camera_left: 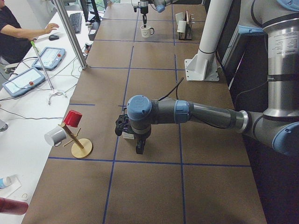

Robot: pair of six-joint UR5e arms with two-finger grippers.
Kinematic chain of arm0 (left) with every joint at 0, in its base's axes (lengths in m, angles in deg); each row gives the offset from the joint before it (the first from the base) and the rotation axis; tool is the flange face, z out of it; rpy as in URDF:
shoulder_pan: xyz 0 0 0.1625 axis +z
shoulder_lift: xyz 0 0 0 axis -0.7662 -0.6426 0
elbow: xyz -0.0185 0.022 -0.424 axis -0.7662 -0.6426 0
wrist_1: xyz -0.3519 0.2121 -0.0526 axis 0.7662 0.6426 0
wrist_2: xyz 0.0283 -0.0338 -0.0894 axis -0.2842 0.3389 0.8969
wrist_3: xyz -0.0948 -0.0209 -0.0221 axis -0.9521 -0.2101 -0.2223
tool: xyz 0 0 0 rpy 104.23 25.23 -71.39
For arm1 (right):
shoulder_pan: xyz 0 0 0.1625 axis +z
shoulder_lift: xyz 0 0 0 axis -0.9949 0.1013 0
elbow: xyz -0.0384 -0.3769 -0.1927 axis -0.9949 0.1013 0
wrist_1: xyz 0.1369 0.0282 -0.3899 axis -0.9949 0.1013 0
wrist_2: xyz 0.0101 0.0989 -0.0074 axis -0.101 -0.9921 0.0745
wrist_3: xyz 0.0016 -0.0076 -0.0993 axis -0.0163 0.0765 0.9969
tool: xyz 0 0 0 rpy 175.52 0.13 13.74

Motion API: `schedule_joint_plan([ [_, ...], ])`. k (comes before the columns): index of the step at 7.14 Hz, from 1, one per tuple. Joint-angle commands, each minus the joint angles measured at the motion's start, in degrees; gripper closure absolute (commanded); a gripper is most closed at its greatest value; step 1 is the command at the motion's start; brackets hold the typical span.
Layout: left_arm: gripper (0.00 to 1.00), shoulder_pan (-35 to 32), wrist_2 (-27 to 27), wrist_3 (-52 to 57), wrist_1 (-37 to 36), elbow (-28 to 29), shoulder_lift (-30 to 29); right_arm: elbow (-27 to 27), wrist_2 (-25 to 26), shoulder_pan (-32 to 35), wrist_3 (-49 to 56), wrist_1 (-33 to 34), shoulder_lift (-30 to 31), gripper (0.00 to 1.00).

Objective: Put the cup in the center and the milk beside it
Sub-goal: 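Carry the white mug with the right gripper to the table center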

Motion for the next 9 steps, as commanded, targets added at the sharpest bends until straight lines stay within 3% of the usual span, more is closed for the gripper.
schedule_joint_plan([
  [1, 0.00, 0.00, 0.03, 0.01, 0.35, -0.06, 0.01, -0.55, 6.74, -9.38, -15.13, 8.84, -15.73, 1.00],
  [2, 0.00, 0.00, 0.03, 0.01, 0.53, -0.15, 0.01, 0.41, 8.35, -11.05, -15.50, 18.66, -22.94, 1.00],
  [4, 0.00, 0.00, 1.07, 0.01, 0.53, -0.59, 0.01, 10.47, 14.23, -14.22, -17.51, 20.43, -33.08, 1.00],
  [5, 0.00, 0.00, 1.69, 0.01, 0.53, -0.76, 0.01, 13.05, 14.43, -15.28, -24.66, 20.26, -34.52, 0.99],
  [8, 0.00, 0.00, 1.79, 0.01, 0.44, -1.73, 0.44, 14.74, 18.82, -18.79, -32.00, 18.42, -34.36, 0.93],
  [9, 0.00, 0.00, 1.79, -0.08, 0.53, -2.08, 0.53, 14.74, 18.91, -18.81, -33.77, 17.71, -34.36, 0.62],
])
